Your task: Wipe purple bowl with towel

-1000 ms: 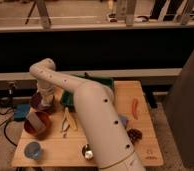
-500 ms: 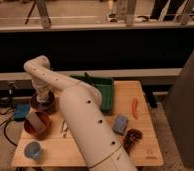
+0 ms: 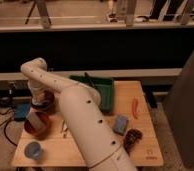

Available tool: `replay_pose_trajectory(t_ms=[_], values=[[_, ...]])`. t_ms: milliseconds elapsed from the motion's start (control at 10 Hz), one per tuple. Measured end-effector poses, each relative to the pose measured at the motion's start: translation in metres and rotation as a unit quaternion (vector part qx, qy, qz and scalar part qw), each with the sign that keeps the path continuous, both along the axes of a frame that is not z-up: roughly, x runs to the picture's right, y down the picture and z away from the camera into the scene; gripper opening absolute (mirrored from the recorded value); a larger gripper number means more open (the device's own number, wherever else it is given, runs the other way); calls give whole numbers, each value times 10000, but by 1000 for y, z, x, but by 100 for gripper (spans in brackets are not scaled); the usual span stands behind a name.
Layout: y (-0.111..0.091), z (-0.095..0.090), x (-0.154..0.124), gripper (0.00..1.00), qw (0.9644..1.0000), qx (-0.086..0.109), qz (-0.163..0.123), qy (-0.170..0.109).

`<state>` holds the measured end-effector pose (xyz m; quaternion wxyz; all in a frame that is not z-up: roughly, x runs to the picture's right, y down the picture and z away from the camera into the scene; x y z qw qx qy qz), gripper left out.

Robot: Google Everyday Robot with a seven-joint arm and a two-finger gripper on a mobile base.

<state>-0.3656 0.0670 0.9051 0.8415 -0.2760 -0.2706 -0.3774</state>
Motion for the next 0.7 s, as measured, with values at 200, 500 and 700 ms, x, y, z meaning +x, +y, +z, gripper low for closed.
replay_pose_trajectory(t_ms=[200,500,700], values=[[10,-12,5,0,9998,-50,-124,-131],[16,-21,23,0,9996,-68,-247,-116],[14,-17,37,0,9998,-45,-210,44]])
